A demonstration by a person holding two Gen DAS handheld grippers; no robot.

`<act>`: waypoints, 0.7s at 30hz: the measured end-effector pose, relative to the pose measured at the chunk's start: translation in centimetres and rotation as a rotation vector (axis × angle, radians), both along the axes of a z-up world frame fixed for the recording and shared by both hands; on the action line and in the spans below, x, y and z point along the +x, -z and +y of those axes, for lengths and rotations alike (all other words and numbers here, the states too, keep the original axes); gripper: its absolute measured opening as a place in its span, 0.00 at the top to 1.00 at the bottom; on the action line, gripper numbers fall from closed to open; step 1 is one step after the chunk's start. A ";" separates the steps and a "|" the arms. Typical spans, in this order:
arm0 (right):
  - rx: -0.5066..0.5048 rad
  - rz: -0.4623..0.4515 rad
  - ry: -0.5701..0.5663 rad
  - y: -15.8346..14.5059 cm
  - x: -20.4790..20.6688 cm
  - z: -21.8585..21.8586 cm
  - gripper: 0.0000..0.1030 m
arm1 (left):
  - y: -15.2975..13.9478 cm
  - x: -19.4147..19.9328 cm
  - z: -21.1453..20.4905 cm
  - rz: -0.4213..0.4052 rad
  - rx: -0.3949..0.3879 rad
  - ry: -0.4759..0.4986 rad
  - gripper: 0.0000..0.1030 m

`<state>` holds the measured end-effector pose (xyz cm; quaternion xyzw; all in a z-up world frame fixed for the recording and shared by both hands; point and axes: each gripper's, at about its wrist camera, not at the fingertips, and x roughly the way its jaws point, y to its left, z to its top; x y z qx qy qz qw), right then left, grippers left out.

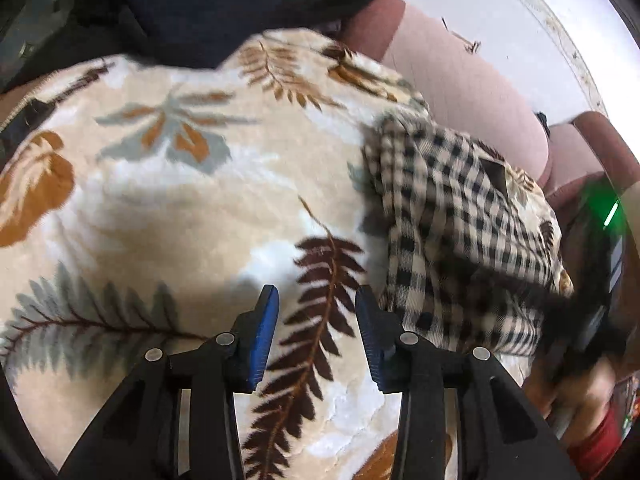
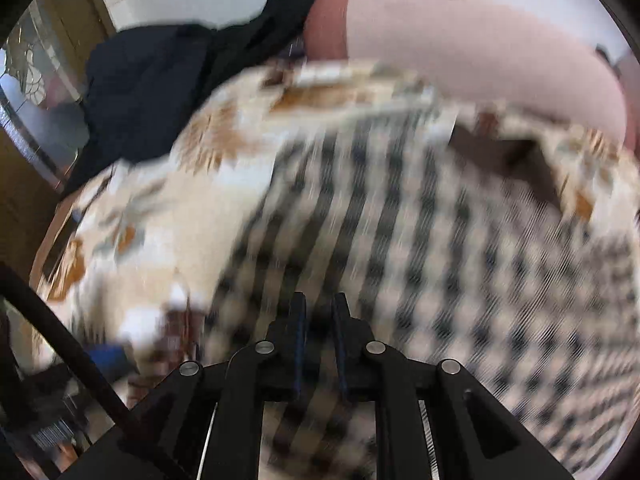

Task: Fold large clothes

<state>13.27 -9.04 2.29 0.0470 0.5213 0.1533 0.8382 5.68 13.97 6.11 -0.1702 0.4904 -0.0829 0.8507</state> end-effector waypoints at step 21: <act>-0.078 -0.103 0.212 -2.4 7.0 -7.1 0.85 | 2.1 1.5 -6.3 -0.022 0.182 0.093 0.48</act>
